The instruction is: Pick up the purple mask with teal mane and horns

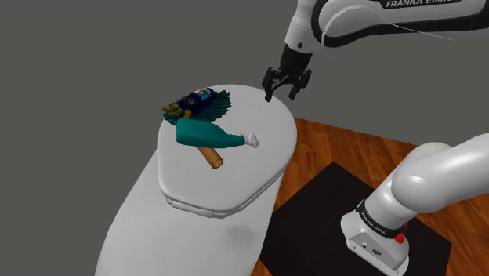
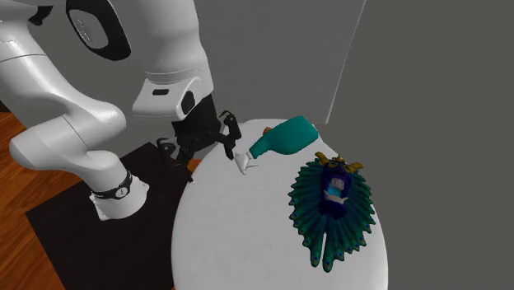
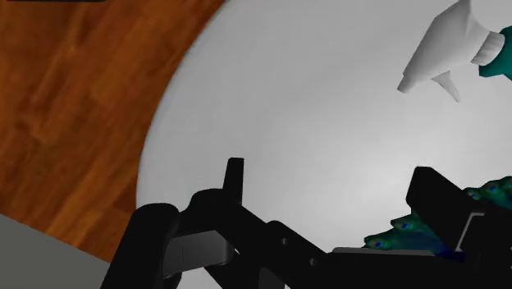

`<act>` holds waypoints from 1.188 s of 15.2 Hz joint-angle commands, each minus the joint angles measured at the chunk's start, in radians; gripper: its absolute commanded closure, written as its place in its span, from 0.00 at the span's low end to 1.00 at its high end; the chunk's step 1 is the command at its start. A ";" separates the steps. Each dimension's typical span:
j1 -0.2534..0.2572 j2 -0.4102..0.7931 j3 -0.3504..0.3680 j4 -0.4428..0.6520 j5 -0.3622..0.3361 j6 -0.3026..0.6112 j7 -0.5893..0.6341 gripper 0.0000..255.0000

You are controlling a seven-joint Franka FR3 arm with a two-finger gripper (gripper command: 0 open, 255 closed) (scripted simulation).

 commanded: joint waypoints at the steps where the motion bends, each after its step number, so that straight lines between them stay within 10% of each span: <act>1: -0.010 0.063 0.037 0.041 -0.007 0.041 0.070 0.00; 18: 0.002 0.719 0.206 0.647 -0.398 0.142 0.703 0.00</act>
